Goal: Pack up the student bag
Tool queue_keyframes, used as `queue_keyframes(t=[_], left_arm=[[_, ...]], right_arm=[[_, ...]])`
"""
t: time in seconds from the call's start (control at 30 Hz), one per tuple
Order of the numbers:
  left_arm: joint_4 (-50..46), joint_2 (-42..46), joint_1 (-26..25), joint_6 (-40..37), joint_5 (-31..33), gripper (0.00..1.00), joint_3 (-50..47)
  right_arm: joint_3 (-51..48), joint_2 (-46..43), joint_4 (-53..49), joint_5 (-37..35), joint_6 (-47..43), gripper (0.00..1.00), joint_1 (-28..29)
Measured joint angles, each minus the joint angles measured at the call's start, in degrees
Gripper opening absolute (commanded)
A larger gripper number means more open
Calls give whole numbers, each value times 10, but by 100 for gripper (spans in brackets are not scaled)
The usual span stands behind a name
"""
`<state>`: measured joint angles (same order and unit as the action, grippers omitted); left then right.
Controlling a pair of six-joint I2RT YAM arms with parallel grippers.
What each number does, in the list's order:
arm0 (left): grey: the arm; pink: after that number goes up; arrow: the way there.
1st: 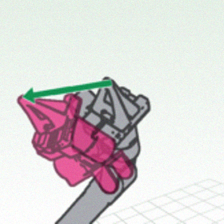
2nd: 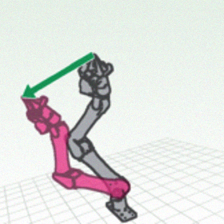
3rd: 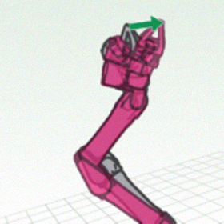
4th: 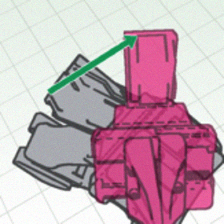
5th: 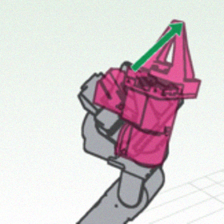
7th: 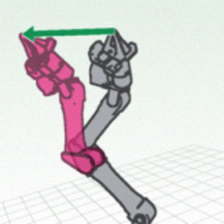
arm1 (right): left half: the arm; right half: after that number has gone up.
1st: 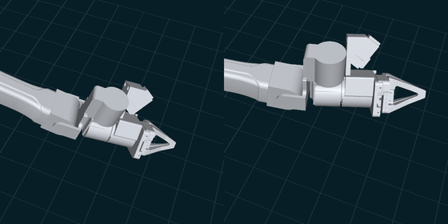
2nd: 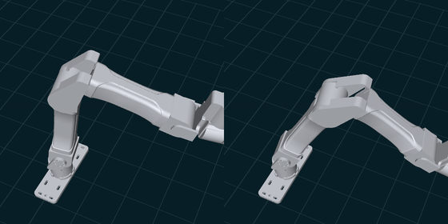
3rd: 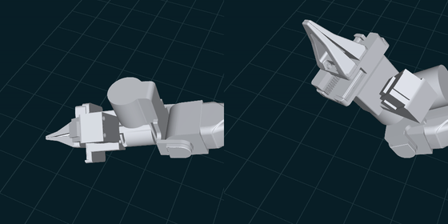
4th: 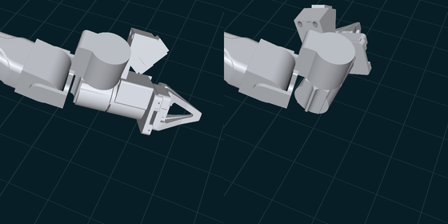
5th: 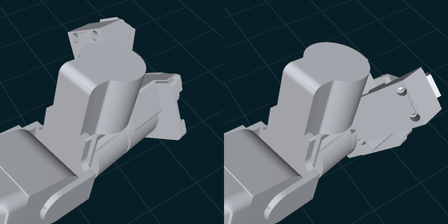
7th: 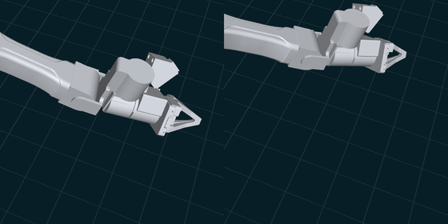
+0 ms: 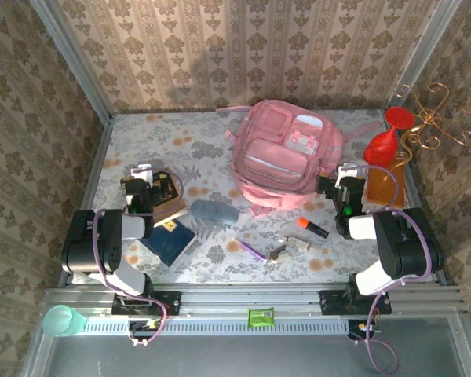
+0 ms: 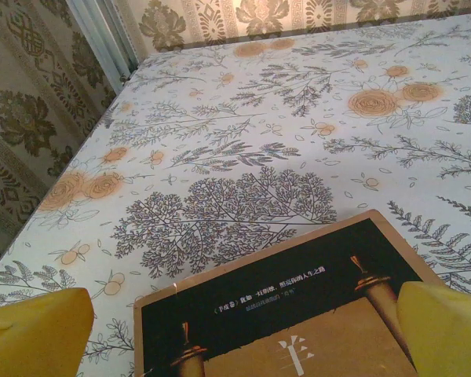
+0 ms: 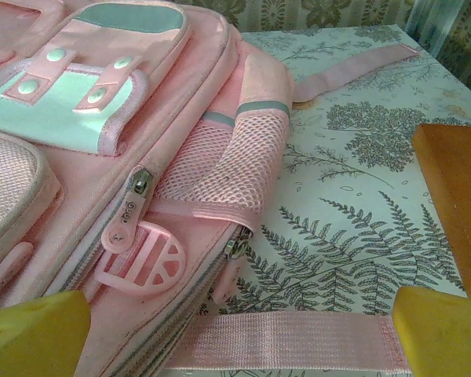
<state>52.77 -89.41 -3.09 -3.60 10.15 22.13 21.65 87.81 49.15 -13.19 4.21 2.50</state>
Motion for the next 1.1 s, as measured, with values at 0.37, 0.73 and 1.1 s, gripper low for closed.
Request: queue_keyframes(t=[0.37,0.73,1.1], left_arm=[[0,0,1,0,0,100,0],[0,0,1,2,-1,100,0],[-12,36,3,10,4,100,-19]], right_arm=[[0,0,0,0,0,100,0],[0,0,0,0,0,100,0],[0,-41,-30,0,-9,100,9]])
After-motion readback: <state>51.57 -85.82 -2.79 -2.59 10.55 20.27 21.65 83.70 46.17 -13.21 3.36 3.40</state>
